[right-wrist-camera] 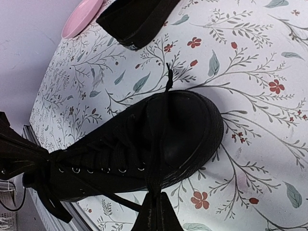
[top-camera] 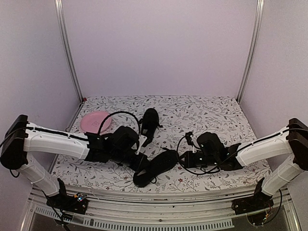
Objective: Tie the shoes
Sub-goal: Adjust the shoelace at the center of the board.
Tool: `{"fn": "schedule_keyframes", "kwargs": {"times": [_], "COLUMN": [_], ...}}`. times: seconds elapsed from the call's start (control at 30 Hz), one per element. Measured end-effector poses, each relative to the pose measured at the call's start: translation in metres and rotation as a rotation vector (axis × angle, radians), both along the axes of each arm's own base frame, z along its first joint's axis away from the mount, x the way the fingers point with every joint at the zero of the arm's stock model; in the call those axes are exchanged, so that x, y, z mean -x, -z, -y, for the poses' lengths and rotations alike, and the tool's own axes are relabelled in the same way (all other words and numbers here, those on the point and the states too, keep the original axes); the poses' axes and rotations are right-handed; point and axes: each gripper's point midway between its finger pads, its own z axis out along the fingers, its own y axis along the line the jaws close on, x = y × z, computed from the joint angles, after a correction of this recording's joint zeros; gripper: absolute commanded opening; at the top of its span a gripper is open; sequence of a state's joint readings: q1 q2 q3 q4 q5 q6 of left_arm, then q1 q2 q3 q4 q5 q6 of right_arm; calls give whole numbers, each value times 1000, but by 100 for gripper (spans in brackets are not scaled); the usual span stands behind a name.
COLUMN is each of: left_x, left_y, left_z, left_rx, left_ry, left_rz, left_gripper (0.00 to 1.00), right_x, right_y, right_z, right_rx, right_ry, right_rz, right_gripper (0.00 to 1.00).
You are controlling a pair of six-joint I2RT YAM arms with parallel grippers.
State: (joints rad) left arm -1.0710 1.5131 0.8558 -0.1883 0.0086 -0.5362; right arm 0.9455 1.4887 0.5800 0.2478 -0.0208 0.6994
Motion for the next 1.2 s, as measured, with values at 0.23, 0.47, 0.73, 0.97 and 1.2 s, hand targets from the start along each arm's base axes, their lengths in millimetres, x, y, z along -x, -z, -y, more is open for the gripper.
{"fn": "schedule_keyframes", "kwargs": {"times": [0.23, 0.47, 0.73, 0.97, 1.2], "left_x": [-5, 8, 25, 24, -11], "left_y": [9, 39, 44, 27, 4], "left_z": [-7, -5, 21, 39, 22], "left_rx": [-5, 47, 179, 248, 184], "left_ry": [58, 175, 261, 272, 196], "left_rz": [16, -48, -131, -131, 18], "left_gripper": [0, 0, 0, 0, 20], "right_x": [1, 0, -7, -42, -63], "right_y": [8, 21, 49, 39, 25], "right_z": [3, 1, -2, -4, -3], "right_rx": [-7, 7, 51, 19, 17], "right_ry": [29, 31, 44, 81, 81], "right_rz": [-24, -43, -71, -38, 21], "right_gripper": [2, 2, 2, 2, 2]}}
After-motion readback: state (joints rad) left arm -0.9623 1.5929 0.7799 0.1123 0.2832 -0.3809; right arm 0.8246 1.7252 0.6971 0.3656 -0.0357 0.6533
